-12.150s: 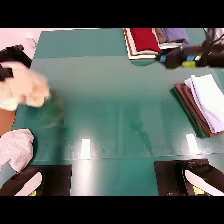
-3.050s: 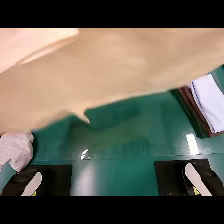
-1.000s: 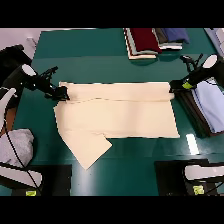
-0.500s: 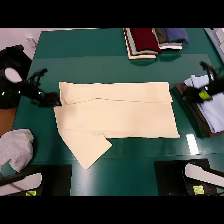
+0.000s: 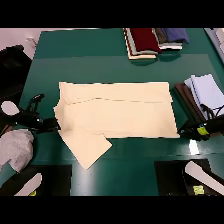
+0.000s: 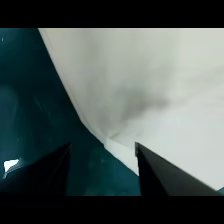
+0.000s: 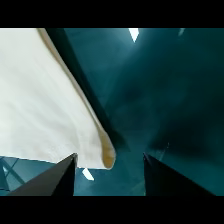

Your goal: Fold the shirts.

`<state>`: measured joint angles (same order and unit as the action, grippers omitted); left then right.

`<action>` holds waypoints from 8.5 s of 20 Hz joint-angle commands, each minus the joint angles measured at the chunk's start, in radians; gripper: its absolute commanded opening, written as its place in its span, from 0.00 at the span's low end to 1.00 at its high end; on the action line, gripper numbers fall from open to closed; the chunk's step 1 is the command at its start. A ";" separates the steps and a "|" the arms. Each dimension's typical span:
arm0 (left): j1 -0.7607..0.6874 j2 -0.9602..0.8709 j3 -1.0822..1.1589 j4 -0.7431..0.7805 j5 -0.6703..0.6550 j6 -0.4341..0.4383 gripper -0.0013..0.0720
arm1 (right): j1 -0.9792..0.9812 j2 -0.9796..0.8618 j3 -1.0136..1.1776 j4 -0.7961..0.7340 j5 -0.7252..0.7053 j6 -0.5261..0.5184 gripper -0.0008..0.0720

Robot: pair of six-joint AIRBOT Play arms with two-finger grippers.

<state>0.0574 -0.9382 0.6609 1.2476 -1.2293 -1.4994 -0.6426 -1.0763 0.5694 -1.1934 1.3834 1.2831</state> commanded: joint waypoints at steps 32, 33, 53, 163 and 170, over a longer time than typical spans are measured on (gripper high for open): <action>0.000 0.159 -0.206 -0.247 -0.055 0.110 0.04 | 0.359 0.039 0.173 -0.014 -0.004 0.036 0.04; 0.000 0.222 -0.200 -0.208 -0.092 0.082 0.05 | 0.359 0.070 0.179 -0.014 0.001 0.036 0.04; 0.000 -0.161 0.328 -0.125 0.086 0.188 0.05 | 0.484 -0.121 0.549 -0.109 -0.030 0.051 0.04; -0.029 -0.192 0.930 -0.075 0.120 0.098 0.05 | 1.146 -0.984 1.134 0.642 -0.288 -0.062 0.04; -0.249 -0.192 0.930 -0.074 0.155 0.113 0.05 | 0.930 -0.782 1.269 0.263 -0.214 0.045 0.04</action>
<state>-0.1165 -1.1297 1.5906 1.1725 -1.0836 -1.3922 0.3832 -1.9438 1.8019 -0.7658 1.1362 1.2778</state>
